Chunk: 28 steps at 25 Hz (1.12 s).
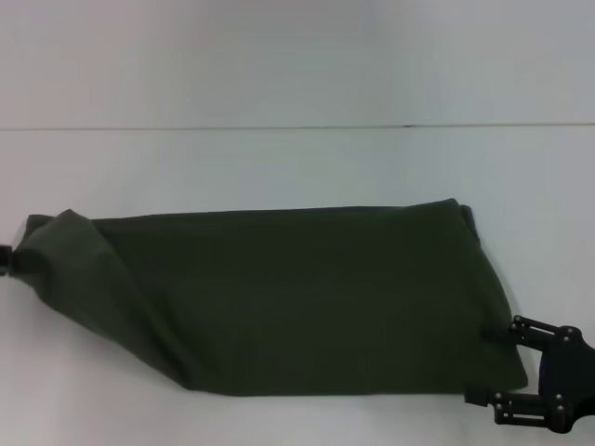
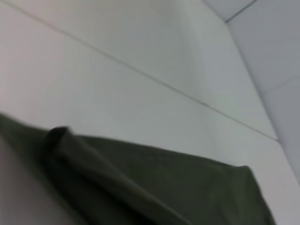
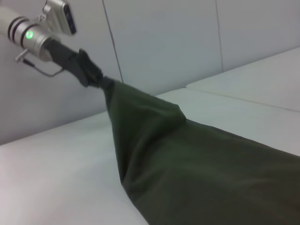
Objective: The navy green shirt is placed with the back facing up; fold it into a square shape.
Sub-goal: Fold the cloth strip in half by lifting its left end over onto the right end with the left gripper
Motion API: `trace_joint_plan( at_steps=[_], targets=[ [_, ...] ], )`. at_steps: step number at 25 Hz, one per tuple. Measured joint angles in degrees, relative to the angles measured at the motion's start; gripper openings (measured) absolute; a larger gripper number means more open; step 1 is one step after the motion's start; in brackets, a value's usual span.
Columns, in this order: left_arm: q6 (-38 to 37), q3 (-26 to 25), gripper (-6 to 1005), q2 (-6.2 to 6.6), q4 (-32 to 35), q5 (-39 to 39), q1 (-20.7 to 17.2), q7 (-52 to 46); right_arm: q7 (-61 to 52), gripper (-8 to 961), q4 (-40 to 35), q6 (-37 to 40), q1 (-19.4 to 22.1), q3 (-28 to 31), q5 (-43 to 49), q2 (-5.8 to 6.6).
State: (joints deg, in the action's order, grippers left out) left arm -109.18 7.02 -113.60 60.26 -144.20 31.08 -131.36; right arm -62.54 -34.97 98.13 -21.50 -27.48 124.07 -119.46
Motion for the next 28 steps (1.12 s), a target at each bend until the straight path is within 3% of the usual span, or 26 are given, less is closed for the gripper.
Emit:
trace_joint_plan(
  at_steps=[6,14,19,23,25,28],
  targets=[
    [-2.0,2.1,7,-0.26,0.0,3.9,2.3,-1.2,0.1,885,0.1,-0.1,0.1,-0.1,0.0,-0.03],
    [-1.8,12.3,6,-2.58,-2.0,15.1,6.8,-4.7,0.1,886,0.9,-0.5,0.0,-0.1,0.0,-0.07],
    [2.6,17.4,6,-5.49,-5.6,18.6,11.4,-4.9,0.1,886,0.9,-0.6,0.4,0.0,0.0,-0.07],
    [8.9,22.1,6,-8.79,-9.6,22.3,14.2,-4.4,0.1,885,0.9,-0.7,1.2,0.4,0.0,-0.07],
    [14.1,27.8,6,-10.51,-13.2,26.1,15.5,-2.9,0.1,885,0.9,-0.7,1.4,0.5,0.0,-0.07],
    [20.1,37.9,6,-10.92,-20.8,34.1,16.8,0.3,0.1,885,0.9,-0.7,1.7,0.6,0.0,-0.05]
  ],
)
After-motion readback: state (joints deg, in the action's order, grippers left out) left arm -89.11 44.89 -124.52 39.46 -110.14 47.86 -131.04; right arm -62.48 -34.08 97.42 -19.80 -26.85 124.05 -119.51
